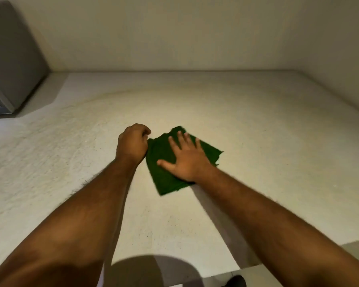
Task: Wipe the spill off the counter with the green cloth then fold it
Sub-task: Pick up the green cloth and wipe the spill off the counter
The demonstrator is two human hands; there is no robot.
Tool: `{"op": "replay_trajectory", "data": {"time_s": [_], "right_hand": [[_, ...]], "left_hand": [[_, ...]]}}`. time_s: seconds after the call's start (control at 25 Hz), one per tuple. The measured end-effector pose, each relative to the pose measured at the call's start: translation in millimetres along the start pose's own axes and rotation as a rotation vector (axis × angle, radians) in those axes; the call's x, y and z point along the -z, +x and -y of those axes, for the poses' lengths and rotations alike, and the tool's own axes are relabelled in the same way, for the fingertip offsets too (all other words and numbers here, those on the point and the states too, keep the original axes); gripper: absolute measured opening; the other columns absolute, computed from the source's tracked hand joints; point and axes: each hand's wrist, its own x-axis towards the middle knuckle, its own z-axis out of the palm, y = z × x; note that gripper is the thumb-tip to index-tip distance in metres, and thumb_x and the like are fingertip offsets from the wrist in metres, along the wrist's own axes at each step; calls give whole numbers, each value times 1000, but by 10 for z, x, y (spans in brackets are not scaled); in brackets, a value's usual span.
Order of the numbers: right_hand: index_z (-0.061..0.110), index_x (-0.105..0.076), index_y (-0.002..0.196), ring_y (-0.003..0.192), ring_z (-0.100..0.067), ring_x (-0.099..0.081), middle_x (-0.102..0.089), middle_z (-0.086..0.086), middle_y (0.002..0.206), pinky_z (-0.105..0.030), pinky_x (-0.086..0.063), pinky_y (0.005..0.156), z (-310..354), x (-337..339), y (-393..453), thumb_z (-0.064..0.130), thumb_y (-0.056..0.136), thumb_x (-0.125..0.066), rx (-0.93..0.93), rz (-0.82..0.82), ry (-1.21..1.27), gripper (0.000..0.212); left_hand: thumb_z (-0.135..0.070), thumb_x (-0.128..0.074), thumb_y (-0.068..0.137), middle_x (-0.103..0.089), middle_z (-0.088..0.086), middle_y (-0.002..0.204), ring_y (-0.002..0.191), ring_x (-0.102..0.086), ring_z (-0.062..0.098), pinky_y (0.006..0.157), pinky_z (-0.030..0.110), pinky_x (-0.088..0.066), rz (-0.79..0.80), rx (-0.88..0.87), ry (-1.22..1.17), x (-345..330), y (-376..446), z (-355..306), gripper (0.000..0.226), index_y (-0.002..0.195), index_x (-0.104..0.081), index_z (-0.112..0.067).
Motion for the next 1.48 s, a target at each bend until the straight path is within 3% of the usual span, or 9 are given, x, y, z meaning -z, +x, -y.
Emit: {"op": "replay_trajectory", "data": {"time_s": [0.16, 0.28, 0.48, 0.64, 0.84, 1.0, 1.28, 1.4, 1.48], "right_hand": [[40, 5, 170, 166, -23, 10, 13, -4, 180, -56, 4, 132, -470, -52, -540, 99, 82, -18, 142, 14, -31, 108], [44, 7, 168, 166, -24, 6, 12, -4, 180, -57, 2, 132, -1462, 131, -579, 105, 74, -7, -82, -23, -45, 113], [36, 2, 171, 165, -38, 1, 4, -17, 179, -64, -4, 130, -2334, 342, -144, 110, 57, 6, -515, -43, 28, 136], [25, 3, 172, 164, -45, 6, 6, -23, 178, -66, -2, 129, -1796, 376, 387, 102, 75, -7, -638, -73, 86, 124], [32, 2, 171, 165, -39, 7, 9, -17, 179, -62, 3, 130, -575, 166, 554, 100, 81, -15, -206, -36, 24, 114], [43, 3, 169, 166, -29, 7, 9, -8, 180, -58, 3, 131, -730, 49, -33, 100, 81, -18, 20, -24, 9, 107], [37, -3, 171, 165, -37, -3, -1, -16, 179, -62, -7, 131, -2221, 237, -355, 107, 65, 4, -441, -111, 7, 127], [32, -1, 172, 164, -43, 3, 3, -22, 178, -63, -4, 130, -1916, 258, -57, 103, 71, -1, -613, -126, 66, 123], [33, 0, 171, 164, -43, 7, 6, -23, 178, -63, 1, 130, -1385, 203, 118, 99, 80, -10, -492, -114, 78, 113]], "left_hand": [[-13, -62, 98, -76, 0, 119, 113, -70, 25, 101, 46, -55, 5, -3, -113, -52, -7, 67, 23, 116, -75, -20], [-31, -64, 100, -74, -1, 127, 118, -69, 25, 107, 54, -51, 38, -94, -52, -79, -27, 71, 29, 126, -71, -21], [-48, -49, 107, -50, -3, 163, 154, -40, 21, 129, 59, -17, 151, -96, 100, -128, 10, 5, 49, 150, -56, -26], [-49, -45, 108, -43, -3, 168, 158, -32, 20, 130, 56, -13, 162, -93, 124, -114, 13, -8, 53, 156, -49, -25], [-47, -45, 108, -43, 4, 168, 157, -34, 25, 129, 55, -19, 149, -69, 159, -109, 29, -14, 56, 156, -50, -19], [-44, -40, 111, -37, 6, 171, 160, -28, 27, 130, 52, -17, 181, -65, 199, -97, -1, -36, 56, 160, -44, -17], [-55, -33, 110, -13, 9, 178, 166, -4, 30, 130, 55, 1, 336, 4, 231, -97, -50, -282, 66, 167, -28, -23], [-56, -33, 109, -12, 14, 178, 165, -3, 35, 131, 54, 1, 338, 42, 217, -163, -16, -423, 68, 167, -28, -20], [-54, -33, 110, -20, 16, 176, 164, -11, 37, 130, 55, -4, 335, 53, 210, -272, 8, -496, 65, 165, -34, -19]]}}
